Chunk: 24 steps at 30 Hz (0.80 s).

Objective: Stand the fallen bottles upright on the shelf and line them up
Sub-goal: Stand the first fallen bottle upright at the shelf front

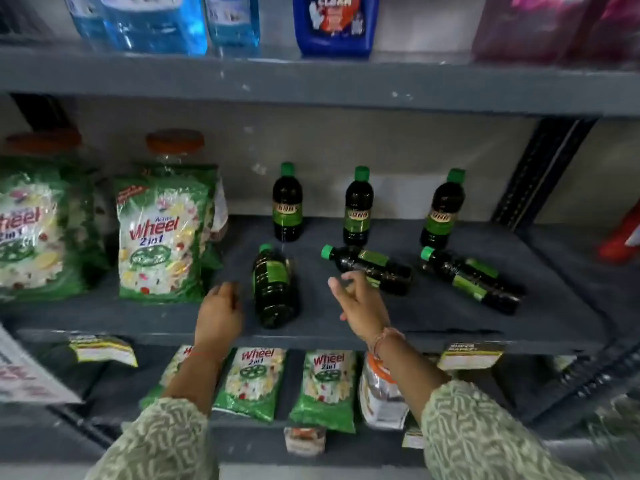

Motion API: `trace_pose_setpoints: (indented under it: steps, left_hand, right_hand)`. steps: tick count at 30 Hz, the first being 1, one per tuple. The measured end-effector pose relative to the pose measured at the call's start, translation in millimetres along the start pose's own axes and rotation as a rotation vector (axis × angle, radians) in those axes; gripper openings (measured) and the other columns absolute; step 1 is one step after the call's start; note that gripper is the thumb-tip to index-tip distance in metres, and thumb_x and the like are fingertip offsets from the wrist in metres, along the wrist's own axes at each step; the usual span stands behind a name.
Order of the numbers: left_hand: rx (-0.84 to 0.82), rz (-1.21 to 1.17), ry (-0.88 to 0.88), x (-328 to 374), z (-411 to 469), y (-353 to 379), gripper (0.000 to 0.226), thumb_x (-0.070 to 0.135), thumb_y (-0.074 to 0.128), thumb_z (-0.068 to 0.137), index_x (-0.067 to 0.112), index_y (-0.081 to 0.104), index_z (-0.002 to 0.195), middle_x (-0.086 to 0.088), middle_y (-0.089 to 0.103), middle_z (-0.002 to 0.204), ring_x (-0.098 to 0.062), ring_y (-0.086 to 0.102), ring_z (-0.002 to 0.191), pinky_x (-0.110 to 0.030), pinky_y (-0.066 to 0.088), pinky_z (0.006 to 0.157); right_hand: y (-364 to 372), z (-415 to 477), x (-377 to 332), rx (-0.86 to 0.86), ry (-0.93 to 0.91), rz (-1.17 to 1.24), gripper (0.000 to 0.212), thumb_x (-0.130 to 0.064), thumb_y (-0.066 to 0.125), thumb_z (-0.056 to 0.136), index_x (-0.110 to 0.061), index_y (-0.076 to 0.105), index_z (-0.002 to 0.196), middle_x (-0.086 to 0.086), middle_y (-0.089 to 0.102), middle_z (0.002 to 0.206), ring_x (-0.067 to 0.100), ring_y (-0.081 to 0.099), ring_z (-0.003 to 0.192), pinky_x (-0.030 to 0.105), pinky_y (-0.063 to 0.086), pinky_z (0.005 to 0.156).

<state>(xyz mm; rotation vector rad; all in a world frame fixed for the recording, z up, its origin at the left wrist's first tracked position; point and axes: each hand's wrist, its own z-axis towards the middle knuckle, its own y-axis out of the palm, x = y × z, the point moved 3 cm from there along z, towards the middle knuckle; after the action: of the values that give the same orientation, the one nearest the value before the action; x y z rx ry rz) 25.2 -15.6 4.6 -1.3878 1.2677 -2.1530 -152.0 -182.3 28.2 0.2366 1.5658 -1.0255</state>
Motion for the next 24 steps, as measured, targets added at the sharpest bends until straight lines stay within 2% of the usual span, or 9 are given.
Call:
trace_pose_setpoints:
  steps: [2, 4, 7, 9, 13, 17, 19, 22, 24]
  left_hand:
    - [-0.127, 0.092, 0.043, -13, 6, 11, 0.036, 0.006, 0.048, 0.080, 0.000, 0.057, 0.114, -0.027, 0.060, 0.114, -0.041, 0.055, 0.106, -0.045, 0.046, 0.087]
    - [-0.200, 0.144, 0.076, -23, 6, 19, 0.049, 0.021, 0.037, 0.080, 0.007, 0.052, 0.124, -0.020, 0.053, 0.132, -0.036, 0.049, 0.120, -0.042, 0.042, 0.100]
    - [-0.178, 0.225, 0.175, -31, 10, 31, 0.076, 0.043, 0.012, 0.075, 0.004, 0.042, 0.133, -0.019, 0.041, 0.144, -0.036, 0.035, 0.134, -0.044, 0.028, 0.113]
    - [-0.155, 0.270, 0.183, -31, 8, 33, 0.078, 0.047, 0.007, 0.076, 0.005, 0.035, 0.137, -0.016, 0.035, 0.148, -0.033, 0.028, 0.139, -0.044, 0.023, 0.114]
    - [-0.142, 0.274, 0.172, -35, 10, 39, 0.078, 0.049, 0.005, 0.078, 0.008, 0.032, 0.138, -0.011, 0.032, 0.150, -0.028, 0.023, 0.141, -0.040, 0.019, 0.116]
    - [-0.122, 0.262, 0.188, -35, 9, 39, 0.074, 0.047, 0.007, 0.080, 0.009, 0.033, 0.138, -0.011, 0.033, 0.149, -0.029, 0.025, 0.141, -0.040, 0.020, 0.115]
    - [-0.110, 0.257, 0.192, -35, 9, 39, 0.072, 0.046, 0.008, 0.082, 0.008, 0.035, 0.137, -0.012, 0.035, 0.148, -0.030, 0.027, 0.140, -0.041, 0.021, 0.115]
    - [-0.112, 0.273, 0.192, -36, 9, 39, 0.069, 0.045, 0.011, 0.084, 0.008, 0.037, 0.136, -0.012, 0.038, 0.147, -0.030, 0.029, 0.139, -0.041, 0.023, 0.114]
    - [-0.109, 0.281, 0.194, -35, 8, 39, 0.067, 0.043, 0.012, 0.085, 0.007, 0.039, 0.135, -0.013, 0.040, 0.145, -0.031, 0.031, 0.138, -0.042, 0.024, 0.114]
  right_hand:
    - [20, 10, 0, -0.124, 0.097, -0.058, 0.053, -0.055, 0.045, 0.086, -0.012, 0.047, 0.116, 0.002, 0.061, 0.087, 0.026, 0.062, 0.080, 0.044, 0.051, 0.079]
    - [39, 19, -2, -0.225, 0.194, -0.015, 0.058, -0.062, 0.046, 0.081, -0.015, 0.049, 0.115, 0.007, 0.061, 0.108, 0.025, 0.060, 0.091, 0.045, 0.052, 0.086]
    - [67, 39, -16, -0.294, 0.280, 0.041, 0.070, -0.076, 0.051, 0.068, -0.015, 0.058, 0.102, 0.007, 0.063, 0.108, 0.028, 0.062, 0.098, 0.047, 0.055, 0.084]
    - [83, 51, -27, -0.315, 0.311, 0.051, 0.073, -0.078, 0.057, 0.060, -0.014, 0.063, 0.096, 0.008, 0.067, 0.104, 0.028, 0.063, 0.098, 0.045, 0.056, 0.081]
    - [108, 70, -32, -0.328, 0.343, -0.106, 0.083, -0.073, 0.067, 0.047, -0.012, 0.066, 0.104, 0.010, 0.067, 0.111, 0.028, 0.064, 0.097, 0.040, 0.054, 0.087]
    - [109, 78, -22, -0.229, 0.322, -0.048, 0.059, -0.058, 0.073, 0.056, -0.012, 0.069, 0.092, 0.011, 0.071, 0.099, 0.028, 0.067, 0.088, 0.039, 0.057, 0.081]
    - [99, 79, -22, -0.122, 0.244, -0.023, 0.052, -0.055, 0.072, 0.062, -0.012, 0.067, 0.091, 0.010, 0.071, 0.096, 0.027, 0.066, 0.088, 0.036, 0.056, 0.077]
    - [80, 83, -23, 0.087, 0.058, -0.087, 0.060, -0.055, 0.073, 0.063, -0.010, 0.052, 0.097, 0.010, 0.067, 0.095, 0.030, 0.064, 0.085, 0.039, 0.054, 0.071]
    - [70, 85, -19, 0.180, -0.031, -0.118, 0.066, -0.049, 0.077, 0.061, -0.007, 0.049, 0.104, 0.012, 0.065, 0.099, 0.031, 0.063, 0.088, 0.040, 0.053, 0.072]
